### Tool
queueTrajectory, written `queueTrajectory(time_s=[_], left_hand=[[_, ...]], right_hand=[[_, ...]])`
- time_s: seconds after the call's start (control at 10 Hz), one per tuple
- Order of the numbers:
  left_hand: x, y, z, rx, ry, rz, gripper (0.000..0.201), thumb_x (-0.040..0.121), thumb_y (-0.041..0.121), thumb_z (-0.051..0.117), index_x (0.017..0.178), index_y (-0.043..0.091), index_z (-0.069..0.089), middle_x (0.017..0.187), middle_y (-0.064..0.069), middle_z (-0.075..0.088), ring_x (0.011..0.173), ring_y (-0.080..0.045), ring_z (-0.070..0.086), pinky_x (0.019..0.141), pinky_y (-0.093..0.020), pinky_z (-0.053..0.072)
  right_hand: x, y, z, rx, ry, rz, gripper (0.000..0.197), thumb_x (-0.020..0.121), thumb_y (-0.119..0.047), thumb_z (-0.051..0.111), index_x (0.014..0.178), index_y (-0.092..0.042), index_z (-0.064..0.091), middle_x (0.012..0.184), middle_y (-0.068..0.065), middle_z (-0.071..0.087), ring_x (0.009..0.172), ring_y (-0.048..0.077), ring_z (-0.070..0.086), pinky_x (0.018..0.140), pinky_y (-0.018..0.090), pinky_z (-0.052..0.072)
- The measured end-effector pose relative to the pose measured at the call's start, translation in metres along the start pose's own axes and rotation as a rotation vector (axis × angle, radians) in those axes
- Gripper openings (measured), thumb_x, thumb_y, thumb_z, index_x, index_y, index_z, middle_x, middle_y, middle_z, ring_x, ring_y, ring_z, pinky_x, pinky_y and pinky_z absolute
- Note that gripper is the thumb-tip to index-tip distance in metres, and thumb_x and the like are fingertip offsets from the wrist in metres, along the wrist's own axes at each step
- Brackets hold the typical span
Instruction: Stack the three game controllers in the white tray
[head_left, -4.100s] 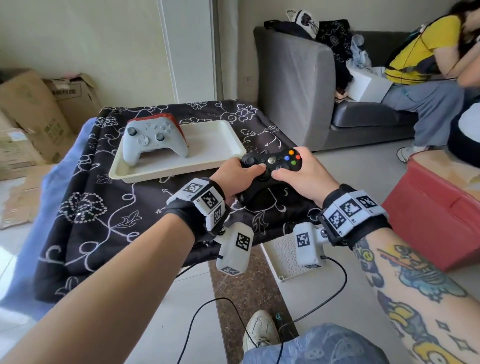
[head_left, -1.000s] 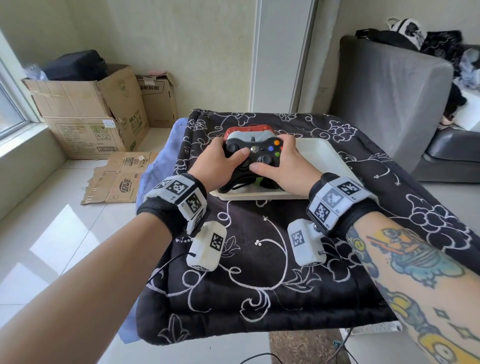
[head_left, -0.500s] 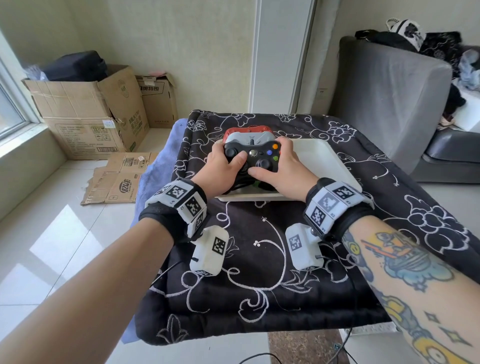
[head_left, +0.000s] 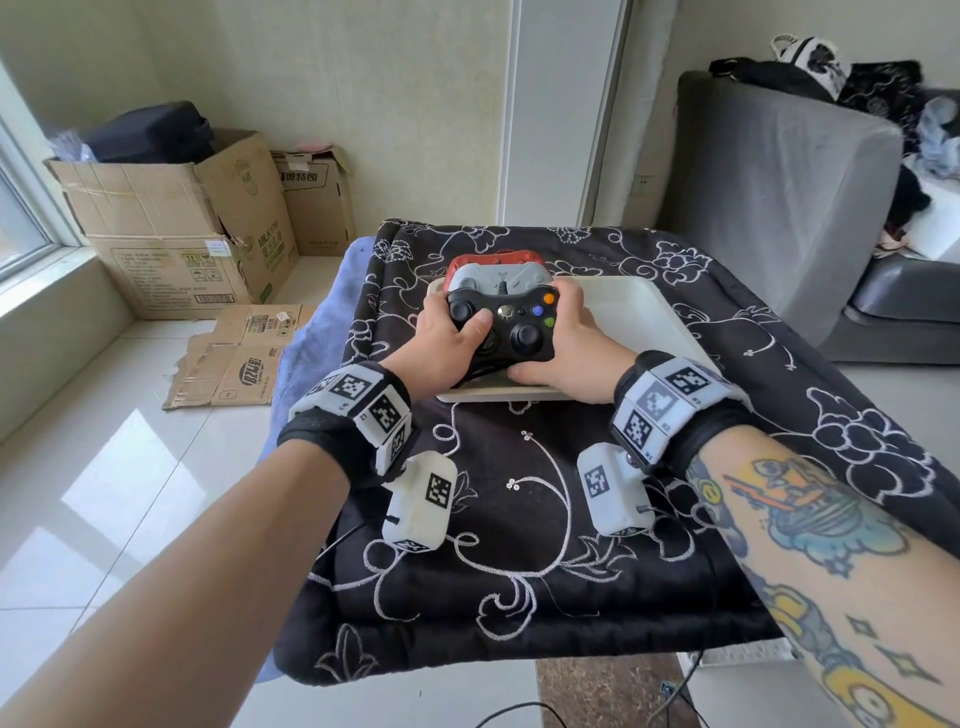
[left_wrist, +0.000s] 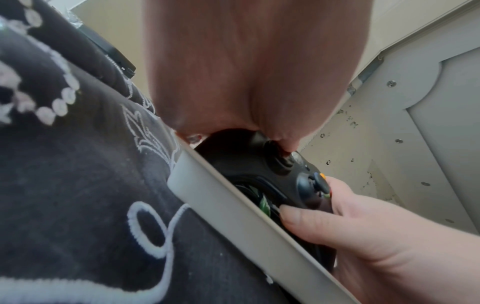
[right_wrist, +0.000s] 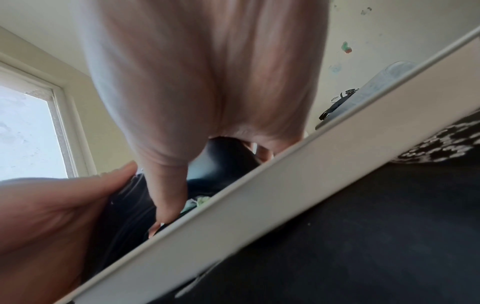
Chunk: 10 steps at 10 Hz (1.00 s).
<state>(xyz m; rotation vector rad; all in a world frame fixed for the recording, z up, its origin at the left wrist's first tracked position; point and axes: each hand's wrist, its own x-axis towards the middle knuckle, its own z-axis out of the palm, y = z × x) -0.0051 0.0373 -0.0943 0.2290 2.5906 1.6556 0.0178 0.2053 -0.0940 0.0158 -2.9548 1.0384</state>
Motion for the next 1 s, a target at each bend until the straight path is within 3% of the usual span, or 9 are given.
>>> queueTrajectory(time_s=[0.1,0.3,0.4,0.6,0.7,0.8,0.9,1.0], left_hand=[[-0.001,0.000,0.001,-0.020,0.003,-0.008,0.062,0.096,0.037,0.051,0.145,0.008,0.024,0.147,-0.012,0.040,0.139,-0.026,0.037,0.117,-0.043,0.030],[-0.001,0.000,0.002,-0.007,0.001,-0.042,0.055,0.098,0.036,0.050,0.140,0.007,0.030,0.143,-0.014,0.044,0.135,-0.026,0.042,0.114,-0.040,0.032],[-0.003,0.000,0.003,-0.005,0.013,-0.049,0.054,0.098,0.035,0.050,0.139,0.006,0.031,0.141,-0.014,0.046,0.133,-0.025,0.044,0.112,-0.034,0.034],[-0.005,0.001,0.004,-0.021,0.014,-0.050,0.056,0.098,0.034,0.050,0.141,0.004,0.029,0.141,-0.012,0.044,0.134,-0.023,0.043,0.109,-0.030,0.034],[-0.010,0.004,0.001,0.012,0.007,-0.071,0.059,0.099,0.040,0.044,0.144,0.006,0.026,0.136,-0.007,0.044,0.127,-0.018,0.043,0.097,-0.020,0.029],[-0.016,0.007,-0.004,-0.013,-0.010,-0.097,0.066,0.098,0.049,0.041,0.145,0.006,0.023,0.126,-0.008,0.048,0.115,-0.018,0.048,0.090,-0.021,0.029],[-0.021,0.009,-0.011,0.014,0.010,-0.086,0.077,0.094,0.055,0.043,0.148,0.005,0.021,0.136,-0.010,0.049,0.130,-0.024,0.047,0.101,-0.026,0.033],[-0.023,0.007,-0.017,0.049,0.071,-0.039,0.098,0.078,0.073,0.045,0.149,0.009,0.022,0.144,-0.014,0.047,0.133,-0.030,0.047,0.114,-0.043,0.035]], right_hand=[[-0.001,-0.001,0.001,-0.018,-0.001,0.009,0.103,0.067,-0.040,0.080,0.138,-0.034,0.006,0.132,0.015,0.038,0.122,0.032,0.048,0.105,0.048,0.042],[-0.004,0.000,0.002,-0.042,0.019,0.027,0.105,0.072,-0.033,0.080,0.144,-0.019,0.006,0.133,0.017,0.036,0.124,0.034,0.043,0.106,0.047,0.039],[-0.006,0.000,0.003,-0.040,0.030,0.034,0.106,0.073,-0.031,0.079,0.147,-0.019,0.005,0.134,0.018,0.035,0.124,0.035,0.042,0.107,0.045,0.038],[-0.009,-0.004,0.004,-0.048,0.032,0.054,0.110,0.073,-0.034,0.078,0.148,-0.025,-0.002,0.135,0.018,0.037,0.123,0.036,0.044,0.106,0.047,0.039],[-0.012,-0.008,0.003,-0.040,0.037,0.070,0.115,0.074,-0.034,0.077,0.150,-0.028,-0.010,0.139,0.018,0.037,0.127,0.037,0.043,0.108,0.047,0.037],[-0.015,-0.009,0.002,-0.026,0.042,0.100,0.120,0.076,-0.035,0.077,0.152,-0.025,-0.016,0.144,0.018,0.035,0.132,0.037,0.039,0.111,0.043,0.033],[-0.029,-0.014,-0.004,-0.005,0.075,0.124,0.118,0.077,-0.037,0.076,0.153,-0.026,-0.014,0.147,0.017,0.031,0.135,0.037,0.034,0.111,0.042,0.030],[-0.041,-0.015,-0.011,0.100,0.153,0.120,0.112,0.079,-0.037,0.074,0.154,-0.026,-0.009,0.151,0.017,0.026,0.140,0.034,0.030,0.113,0.042,0.027]])
